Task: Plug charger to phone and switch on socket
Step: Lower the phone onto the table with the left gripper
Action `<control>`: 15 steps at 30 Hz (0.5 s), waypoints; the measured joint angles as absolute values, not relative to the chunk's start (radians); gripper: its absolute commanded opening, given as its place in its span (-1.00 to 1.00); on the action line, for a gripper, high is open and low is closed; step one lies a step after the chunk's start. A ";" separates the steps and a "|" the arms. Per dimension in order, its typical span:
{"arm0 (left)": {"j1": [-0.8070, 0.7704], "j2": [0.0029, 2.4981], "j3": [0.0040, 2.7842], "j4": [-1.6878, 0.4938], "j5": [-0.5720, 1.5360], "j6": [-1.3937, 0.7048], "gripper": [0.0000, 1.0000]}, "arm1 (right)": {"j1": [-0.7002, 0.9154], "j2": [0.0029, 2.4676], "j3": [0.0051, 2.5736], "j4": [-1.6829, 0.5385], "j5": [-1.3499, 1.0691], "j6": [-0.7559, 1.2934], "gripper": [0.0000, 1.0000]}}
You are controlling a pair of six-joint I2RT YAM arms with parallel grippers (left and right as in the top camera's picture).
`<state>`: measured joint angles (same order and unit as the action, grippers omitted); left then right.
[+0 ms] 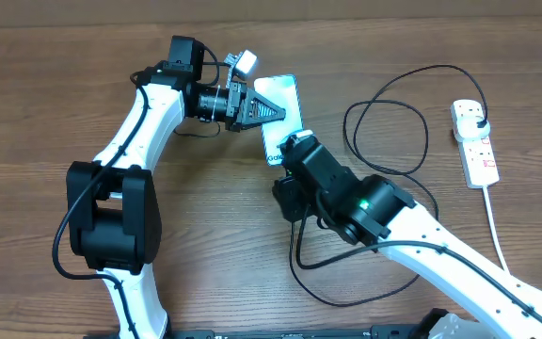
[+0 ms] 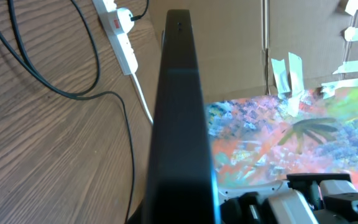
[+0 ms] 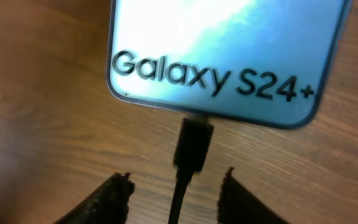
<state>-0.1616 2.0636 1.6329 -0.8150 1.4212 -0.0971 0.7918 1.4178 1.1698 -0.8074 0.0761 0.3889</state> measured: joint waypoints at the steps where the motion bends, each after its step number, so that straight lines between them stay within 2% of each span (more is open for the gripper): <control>1: -0.162 2.064 1.633 -0.815 1.422 -0.097 -0.92 | 0.792 1.429 1.169 -0.798 0.081 0.389 -0.44; 4: -0.162 2.064 1.633 -0.815 1.426 -0.097 -0.92 | 0.792 1.450 1.168 -0.782 0.092 0.401 -0.77; 6: -0.161 2.064 1.633 -0.815 1.428 -0.097 -0.92 | 0.792 1.460 1.168 -0.780 0.096 0.400 -0.89; 15: -0.150 2.064 1.633 -0.869 1.438 -0.022 -0.92 | 0.792 1.476 1.168 -0.767 0.102 0.376 -0.92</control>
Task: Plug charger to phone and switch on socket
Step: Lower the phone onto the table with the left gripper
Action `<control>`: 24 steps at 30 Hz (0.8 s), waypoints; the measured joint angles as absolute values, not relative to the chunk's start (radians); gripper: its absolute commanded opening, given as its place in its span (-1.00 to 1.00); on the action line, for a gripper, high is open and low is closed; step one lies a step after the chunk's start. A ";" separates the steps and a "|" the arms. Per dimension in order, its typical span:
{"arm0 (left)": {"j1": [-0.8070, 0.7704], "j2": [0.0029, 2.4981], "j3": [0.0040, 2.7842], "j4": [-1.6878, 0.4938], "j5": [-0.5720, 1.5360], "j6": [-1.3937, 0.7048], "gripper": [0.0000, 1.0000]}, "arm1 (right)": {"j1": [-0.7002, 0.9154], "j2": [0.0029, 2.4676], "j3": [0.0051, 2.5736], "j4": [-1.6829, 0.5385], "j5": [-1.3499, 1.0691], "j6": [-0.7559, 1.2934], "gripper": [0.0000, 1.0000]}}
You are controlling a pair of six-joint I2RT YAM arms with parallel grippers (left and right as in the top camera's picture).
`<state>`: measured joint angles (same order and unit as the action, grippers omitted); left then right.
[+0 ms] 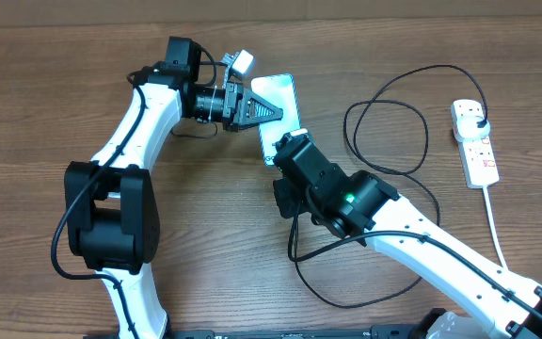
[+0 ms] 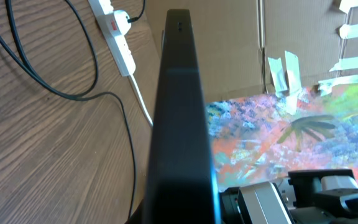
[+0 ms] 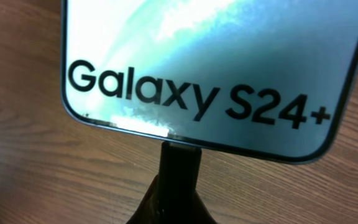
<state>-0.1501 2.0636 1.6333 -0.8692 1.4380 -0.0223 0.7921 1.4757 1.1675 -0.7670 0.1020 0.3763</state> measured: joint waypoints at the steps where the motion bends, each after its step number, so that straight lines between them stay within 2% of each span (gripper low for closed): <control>1: -0.148 2.064 1.633 -0.892 1.441 0.001 -0.92 | 0.794 1.476 1.168 -0.766 0.099 0.360 -0.92; 9: -0.112 2.064 1.646 -1.157 1.460 0.276 -0.92 | 0.811 1.476 1.168 -0.749 0.041 0.307 -0.92; 15: -0.093 2.064 1.658 -1.261 1.487 0.424 -0.92 | 0.812 1.476 1.168 -0.720 0.006 0.299 -0.92; 20: -0.095 2.064 1.658 -1.267 1.493 0.458 -0.92 | 0.812 1.477 1.168 -0.720 -0.021 0.302 -0.61; 21: -0.097 2.064 1.658 -1.267 1.492 0.462 -0.92 | 0.812 1.477 1.169 -0.727 -0.025 0.303 -0.47; 24: -0.118 2.064 1.656 -1.283 1.465 0.469 -0.92 | 0.812 1.477 1.190 -0.751 -0.024 0.314 0.18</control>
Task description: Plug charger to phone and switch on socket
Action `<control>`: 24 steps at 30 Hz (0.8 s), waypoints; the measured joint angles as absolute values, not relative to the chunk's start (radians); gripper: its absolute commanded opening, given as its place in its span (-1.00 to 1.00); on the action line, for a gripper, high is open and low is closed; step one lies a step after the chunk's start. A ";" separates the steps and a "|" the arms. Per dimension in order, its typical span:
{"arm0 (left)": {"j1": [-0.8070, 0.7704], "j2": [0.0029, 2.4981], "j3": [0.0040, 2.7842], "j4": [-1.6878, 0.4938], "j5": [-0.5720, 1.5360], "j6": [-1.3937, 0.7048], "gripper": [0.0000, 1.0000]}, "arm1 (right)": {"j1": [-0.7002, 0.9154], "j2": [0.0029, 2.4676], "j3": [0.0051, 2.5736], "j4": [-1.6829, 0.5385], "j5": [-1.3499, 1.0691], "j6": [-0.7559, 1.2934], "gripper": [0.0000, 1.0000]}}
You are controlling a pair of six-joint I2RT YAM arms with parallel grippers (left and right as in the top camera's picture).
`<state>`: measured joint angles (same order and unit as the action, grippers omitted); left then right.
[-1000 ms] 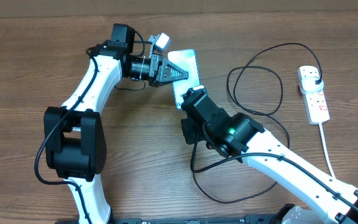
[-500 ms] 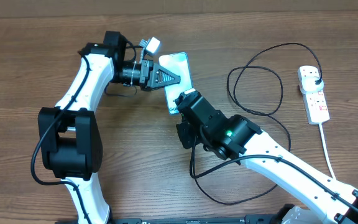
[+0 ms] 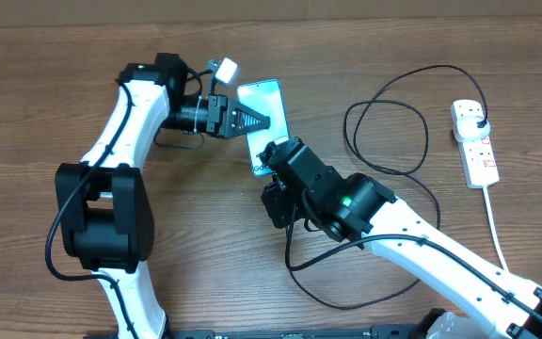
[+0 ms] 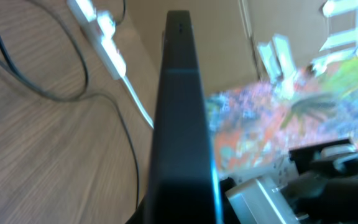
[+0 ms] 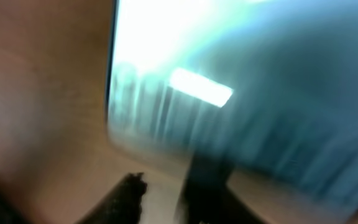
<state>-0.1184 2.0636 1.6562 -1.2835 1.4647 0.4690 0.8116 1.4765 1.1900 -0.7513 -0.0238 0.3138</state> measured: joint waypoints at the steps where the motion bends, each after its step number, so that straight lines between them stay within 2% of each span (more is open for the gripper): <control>1: -0.130 2.064 1.652 -1.271 1.451 0.470 -0.91 | 0.807 1.477 1.210 -0.773 -0.034 0.318 0.40; 4: -0.154 2.065 1.652 -1.219 1.384 0.413 -0.92 | 0.808 1.448 1.260 -0.832 -0.036 0.329 0.97; 10: -0.236 2.065 1.639 -1.065 1.124 0.109 -0.92 | 0.784 1.320 1.418 -0.953 0.034 0.321 1.00; 14: -0.322 2.065 1.647 -1.039 0.886 -0.036 -0.91 | 0.785 1.160 1.456 -1.045 0.094 0.321 1.00; 19: -0.386 2.065 1.665 -1.039 0.694 -0.100 -0.92 | 0.785 1.004 1.458 -1.138 0.173 0.344 1.00; 24: -0.344 2.083 1.671 -1.026 0.628 -0.122 -0.92 | 0.785 0.928 1.458 -1.156 0.207 0.374 1.00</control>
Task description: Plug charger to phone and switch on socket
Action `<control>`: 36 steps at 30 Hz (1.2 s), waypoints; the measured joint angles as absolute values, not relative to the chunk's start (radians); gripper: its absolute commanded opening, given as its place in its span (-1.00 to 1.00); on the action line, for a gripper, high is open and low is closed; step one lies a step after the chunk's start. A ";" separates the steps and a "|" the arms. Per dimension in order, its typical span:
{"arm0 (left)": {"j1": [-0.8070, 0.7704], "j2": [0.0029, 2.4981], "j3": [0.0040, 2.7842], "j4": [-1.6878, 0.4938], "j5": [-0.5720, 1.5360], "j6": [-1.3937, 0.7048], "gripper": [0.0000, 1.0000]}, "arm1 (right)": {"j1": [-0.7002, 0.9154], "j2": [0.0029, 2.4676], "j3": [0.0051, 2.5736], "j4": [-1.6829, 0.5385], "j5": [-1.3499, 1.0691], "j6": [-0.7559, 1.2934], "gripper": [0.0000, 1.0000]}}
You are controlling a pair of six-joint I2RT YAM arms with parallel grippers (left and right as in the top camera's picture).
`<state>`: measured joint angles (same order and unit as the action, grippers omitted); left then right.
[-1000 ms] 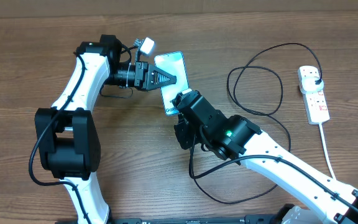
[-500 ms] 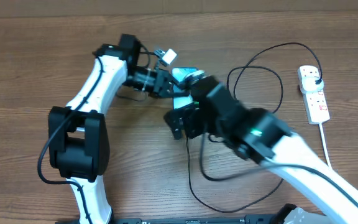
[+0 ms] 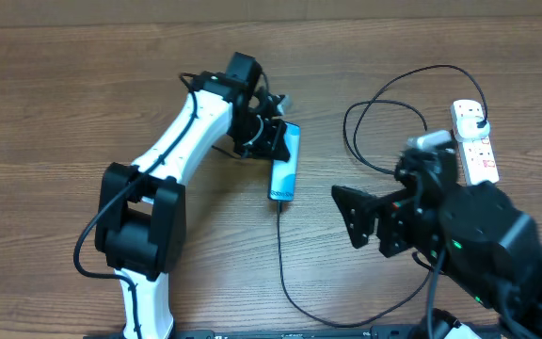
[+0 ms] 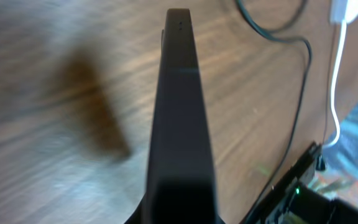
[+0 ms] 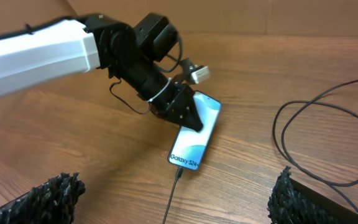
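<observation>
The phone (image 3: 286, 162), its blue screen lit, is held tilted just above the table with its lower end toward the front. My left gripper (image 3: 273, 141) is shut on its upper end; in the left wrist view only the phone's dark edge (image 4: 179, 112) shows. The black charger plug (image 5: 179, 172) sits in the phone's bottom port, and its cable (image 3: 281, 254) trails toward the front. My right gripper (image 5: 173, 199) hangs open well back from the phone, with nothing between its fingers (image 5: 48, 196). The white socket strip (image 3: 476, 155) lies at the far right.
The black cable loops (image 3: 389, 122) across the wooden table (image 3: 64, 94) between the phone and the socket strip. A black plug (image 3: 475, 117) sits in the strip's far end. A white lead (image 3: 497, 235) runs from the strip toward the front edge.
My right gripper was right at the phone's bottom edge; now it is open and far off to the right, with the plug left in the port. The left gripper moved the phone rightward and turned it.
First my right gripper stood open around the plug at the phone's bottom port while the left held the phone. Then it was shut on the plug against the port. Then both had shifted left. Now the plug stays in the phone and the right gripper is away.
</observation>
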<state>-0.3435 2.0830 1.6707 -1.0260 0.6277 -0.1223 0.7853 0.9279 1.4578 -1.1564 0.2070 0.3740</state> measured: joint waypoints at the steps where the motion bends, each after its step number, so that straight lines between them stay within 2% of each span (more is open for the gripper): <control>1: -0.326 2.098 1.674 -1.024 0.633 -0.121 -0.92 | 0.785 0.923 1.458 -1.156 0.210 0.382 0.99; 8: -0.210 2.262 1.678 -1.072 0.828 -0.028 -0.92 | 0.785 0.948 1.458 -1.163 0.218 0.421 1.00; 14: -0.210 2.305 1.678 -1.090 0.916 0.037 -0.91 | 0.785 0.969 1.458 -1.163 0.218 0.435 1.00; 28: -0.241 2.305 1.678 -1.066 0.834 0.031 -0.91 | 0.785 0.970 1.458 -1.140 0.218 0.441 1.00; 36: -0.266 2.305 1.678 -0.997 0.828 -0.074 -0.67 | 0.785 0.970 1.458 -1.221 0.218 0.442 1.00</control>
<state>-0.2661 2.3051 1.6783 -0.9966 0.8280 -0.0738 0.7853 0.9699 1.4578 -1.2213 0.2176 0.4416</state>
